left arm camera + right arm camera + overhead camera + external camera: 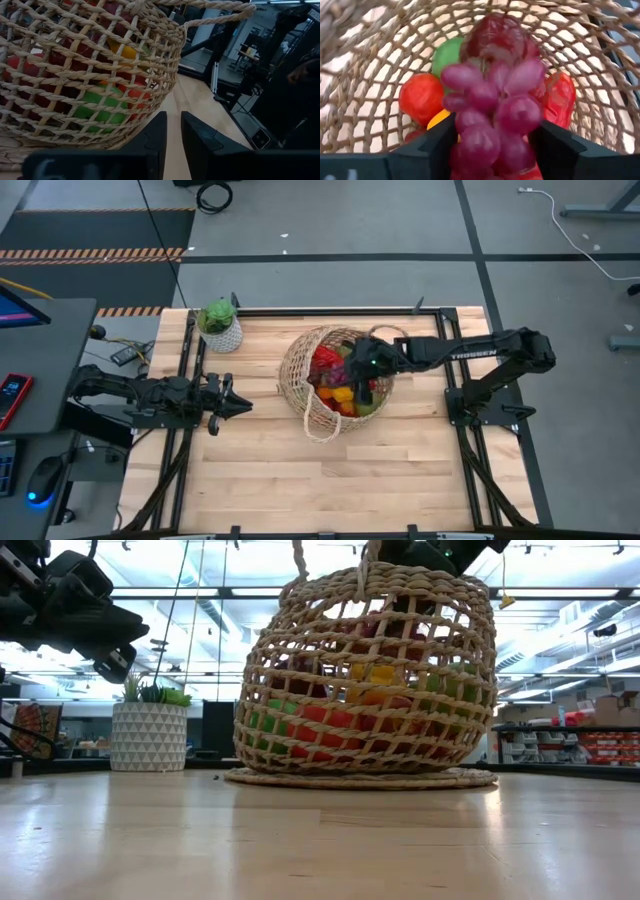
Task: Build produce basket
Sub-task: Put the violet grapes into the woven basket, then return to Home Position
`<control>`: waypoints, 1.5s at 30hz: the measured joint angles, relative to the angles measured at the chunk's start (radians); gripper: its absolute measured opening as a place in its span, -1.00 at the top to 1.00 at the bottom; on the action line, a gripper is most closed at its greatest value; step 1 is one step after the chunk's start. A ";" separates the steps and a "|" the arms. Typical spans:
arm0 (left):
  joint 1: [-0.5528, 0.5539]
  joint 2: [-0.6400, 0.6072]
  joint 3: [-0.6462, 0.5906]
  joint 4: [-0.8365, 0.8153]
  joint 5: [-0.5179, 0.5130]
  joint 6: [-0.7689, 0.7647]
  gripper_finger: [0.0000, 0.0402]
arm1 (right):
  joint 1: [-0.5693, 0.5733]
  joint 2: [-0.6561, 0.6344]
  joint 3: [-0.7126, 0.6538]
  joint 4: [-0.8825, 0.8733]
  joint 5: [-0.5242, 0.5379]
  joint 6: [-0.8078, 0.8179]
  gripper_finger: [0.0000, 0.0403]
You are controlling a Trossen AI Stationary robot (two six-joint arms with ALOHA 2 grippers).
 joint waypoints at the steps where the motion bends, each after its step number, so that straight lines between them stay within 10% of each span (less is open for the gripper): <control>1: 0.000 0.000 0.000 0.000 0.000 0.000 0.69 | -0.003 -0.002 0.000 0.000 -0.001 0.015 -0.21; 15: 0.000 0.000 0.000 0.001 0.000 0.000 0.71 | -0.025 -0.290 0.009 -0.017 0.079 0.213 -0.74; 45: 0.000 0.000 0.000 0.000 0.000 0.000 0.70 | 0.229 -1.132 -0.595 0.429 0.083 0.572 -0.72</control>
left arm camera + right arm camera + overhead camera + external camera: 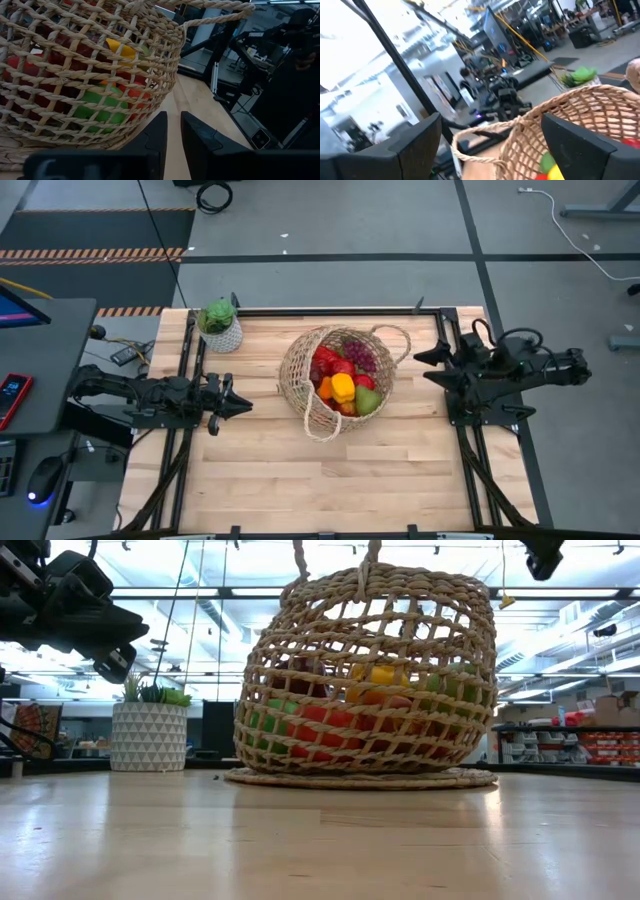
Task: Build produce basket
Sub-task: Return to Home Position
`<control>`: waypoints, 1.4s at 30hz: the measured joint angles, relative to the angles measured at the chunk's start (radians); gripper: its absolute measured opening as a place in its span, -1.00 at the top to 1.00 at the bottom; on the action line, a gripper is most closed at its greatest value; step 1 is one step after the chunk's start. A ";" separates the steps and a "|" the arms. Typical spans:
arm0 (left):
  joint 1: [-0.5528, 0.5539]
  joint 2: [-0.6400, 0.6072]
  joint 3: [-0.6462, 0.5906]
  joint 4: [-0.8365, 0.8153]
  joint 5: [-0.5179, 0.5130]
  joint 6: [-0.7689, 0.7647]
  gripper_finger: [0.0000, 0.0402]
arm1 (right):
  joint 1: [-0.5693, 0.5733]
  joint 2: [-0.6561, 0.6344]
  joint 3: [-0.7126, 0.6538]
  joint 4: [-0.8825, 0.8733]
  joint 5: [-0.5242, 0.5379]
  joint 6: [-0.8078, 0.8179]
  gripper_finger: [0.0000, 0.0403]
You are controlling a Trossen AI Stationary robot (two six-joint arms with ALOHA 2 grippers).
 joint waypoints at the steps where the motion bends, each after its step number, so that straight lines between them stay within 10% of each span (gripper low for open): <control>1: 0.000 0.000 0.000 0.000 0.000 0.000 0.70 | 0.000 -0.020 -0.019 0.013 0.000 0.011 -0.72; 22: 0.000 0.000 0.000 0.000 0.000 0.000 0.69 | 0.000 -0.291 -0.300 0.169 0.031 0.120 -0.72; 42: 0.000 0.000 0.000 0.000 0.000 0.000 0.69 | 0.001 -0.293 -0.517 0.422 0.064 0.217 -0.72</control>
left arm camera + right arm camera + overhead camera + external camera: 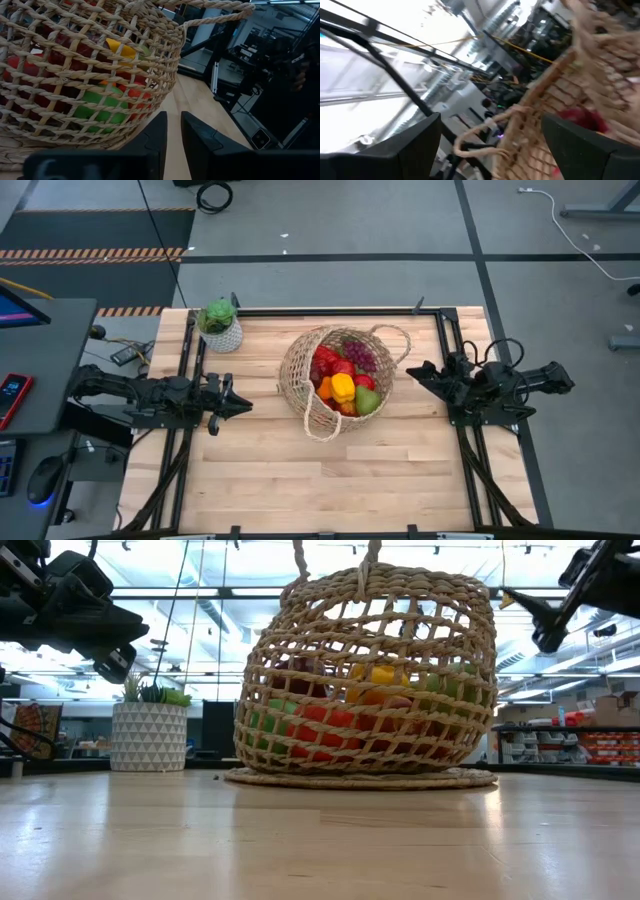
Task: Build produce basket
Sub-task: Return to Home Position
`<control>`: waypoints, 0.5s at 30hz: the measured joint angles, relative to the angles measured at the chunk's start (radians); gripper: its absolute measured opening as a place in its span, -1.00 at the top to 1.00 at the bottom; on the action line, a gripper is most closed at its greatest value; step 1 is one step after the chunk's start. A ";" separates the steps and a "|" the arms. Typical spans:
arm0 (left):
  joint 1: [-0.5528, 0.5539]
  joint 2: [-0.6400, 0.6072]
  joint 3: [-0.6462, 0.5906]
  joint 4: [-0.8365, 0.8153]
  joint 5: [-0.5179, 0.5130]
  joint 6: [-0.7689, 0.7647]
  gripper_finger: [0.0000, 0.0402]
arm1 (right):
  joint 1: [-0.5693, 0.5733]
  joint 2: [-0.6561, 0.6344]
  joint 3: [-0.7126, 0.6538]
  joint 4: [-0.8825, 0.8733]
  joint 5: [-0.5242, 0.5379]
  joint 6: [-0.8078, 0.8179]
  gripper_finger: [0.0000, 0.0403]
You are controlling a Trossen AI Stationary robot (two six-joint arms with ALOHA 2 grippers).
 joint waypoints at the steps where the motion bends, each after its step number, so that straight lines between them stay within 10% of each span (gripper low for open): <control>1: 0.000 0.000 0.000 0.000 0.000 0.000 0.70 | 0.000 0.001 0.000 -0.017 0.020 0.006 -0.72; 15: 0.000 0.000 0.000 0.000 0.000 0.000 0.70 | 0.000 0.002 0.000 -0.061 0.148 -0.391 -0.72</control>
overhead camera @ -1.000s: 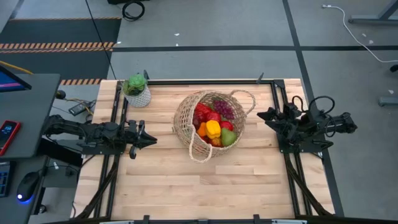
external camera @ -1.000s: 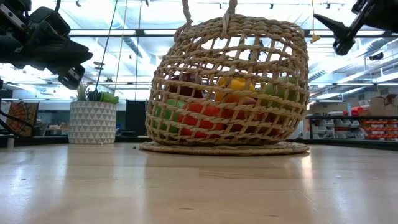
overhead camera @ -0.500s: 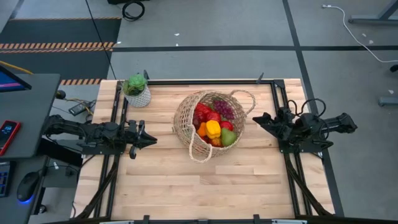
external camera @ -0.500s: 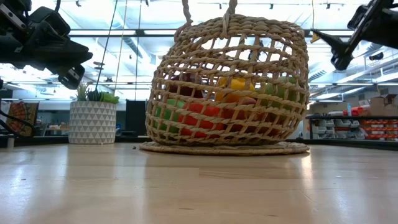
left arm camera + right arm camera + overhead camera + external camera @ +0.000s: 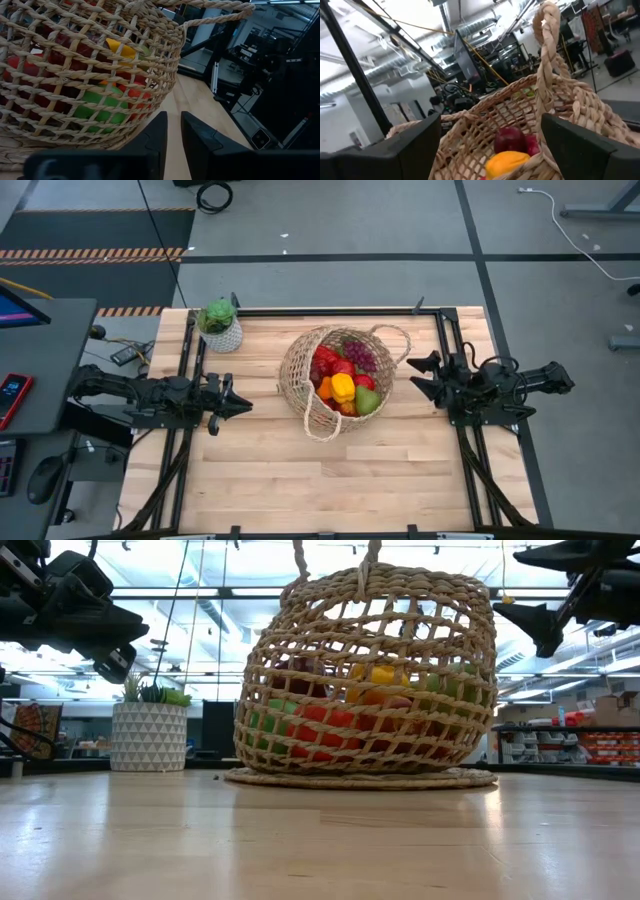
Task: Build produce basket
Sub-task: Return to Home Position
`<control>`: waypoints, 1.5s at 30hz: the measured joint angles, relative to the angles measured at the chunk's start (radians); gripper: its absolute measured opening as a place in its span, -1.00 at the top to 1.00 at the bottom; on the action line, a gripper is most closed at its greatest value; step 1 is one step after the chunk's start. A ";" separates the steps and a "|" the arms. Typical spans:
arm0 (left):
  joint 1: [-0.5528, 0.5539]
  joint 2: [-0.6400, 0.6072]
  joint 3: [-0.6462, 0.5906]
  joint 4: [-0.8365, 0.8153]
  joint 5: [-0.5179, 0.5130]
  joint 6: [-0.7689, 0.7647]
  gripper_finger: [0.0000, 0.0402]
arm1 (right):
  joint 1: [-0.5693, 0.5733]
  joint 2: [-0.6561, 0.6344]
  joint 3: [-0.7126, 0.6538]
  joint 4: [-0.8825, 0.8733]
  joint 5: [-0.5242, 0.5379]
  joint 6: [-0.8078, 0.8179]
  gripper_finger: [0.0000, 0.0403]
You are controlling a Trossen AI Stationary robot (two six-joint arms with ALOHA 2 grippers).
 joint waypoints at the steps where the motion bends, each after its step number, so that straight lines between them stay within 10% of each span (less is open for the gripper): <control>1: 0.000 0.000 0.000 0.000 0.000 0.000 0.71 | 0.000 0.000 0.000 0.000 0.000 -0.002 -0.72; 45: 0.000 0.000 0.000 0.000 0.000 0.000 0.68 | 0.000 0.000 0.000 0.000 0.000 -0.005 -0.72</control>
